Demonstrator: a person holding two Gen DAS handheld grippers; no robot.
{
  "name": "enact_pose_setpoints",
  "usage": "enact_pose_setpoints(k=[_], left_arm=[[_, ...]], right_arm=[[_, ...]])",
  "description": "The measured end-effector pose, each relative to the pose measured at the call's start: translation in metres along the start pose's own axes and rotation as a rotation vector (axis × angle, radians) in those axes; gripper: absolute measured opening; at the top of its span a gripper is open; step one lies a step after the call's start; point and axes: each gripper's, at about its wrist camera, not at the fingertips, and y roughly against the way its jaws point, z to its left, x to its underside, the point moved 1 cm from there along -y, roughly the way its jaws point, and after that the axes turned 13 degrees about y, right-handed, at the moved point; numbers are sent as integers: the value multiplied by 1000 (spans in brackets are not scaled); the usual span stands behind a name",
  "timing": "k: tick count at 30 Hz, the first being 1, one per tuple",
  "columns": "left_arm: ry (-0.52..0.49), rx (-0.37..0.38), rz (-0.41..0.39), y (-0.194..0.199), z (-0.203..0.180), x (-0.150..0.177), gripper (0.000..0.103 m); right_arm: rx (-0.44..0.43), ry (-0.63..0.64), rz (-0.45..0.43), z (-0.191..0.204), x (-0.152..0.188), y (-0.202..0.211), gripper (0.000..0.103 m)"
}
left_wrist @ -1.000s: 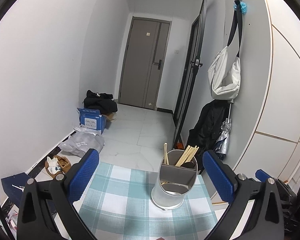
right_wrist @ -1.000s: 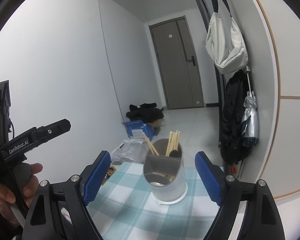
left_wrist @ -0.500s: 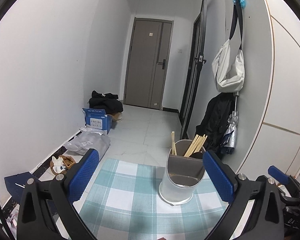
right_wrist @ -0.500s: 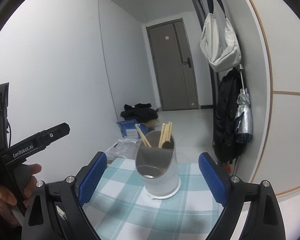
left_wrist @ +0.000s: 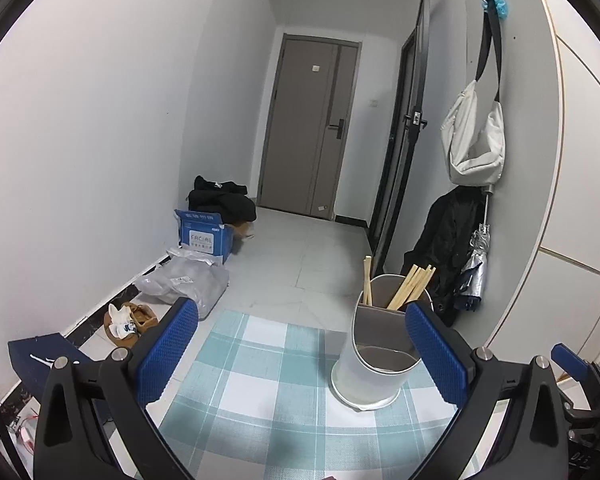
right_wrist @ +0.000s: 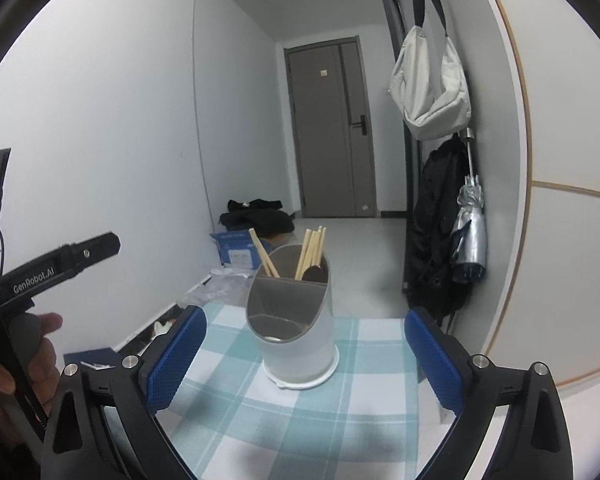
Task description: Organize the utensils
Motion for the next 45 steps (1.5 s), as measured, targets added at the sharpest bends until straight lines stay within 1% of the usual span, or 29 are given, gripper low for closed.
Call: enact_pose_setpoints(k=[7,12,16,35,38,45], left_arm=[[-16,13,15,0,-3,3,102],[-15,8,31,-2,-1,3,102],[-19,6,23,2,-2,4,102],[-16,5,31,2,-1,5,102],[-19,8,46,1,-1,6,102],[-24,9,37,3,-2,7,102]], right_arm=[[2,-3,9,1,2,-2,100],[7,-5,15,2,3,-2,100],[10,-4,16,3,4,-1,100],[22,0,27,1,6,-1,101],[22,-1,27,1,6,-1,101],[34,-11,22,-2,7,2,101]])
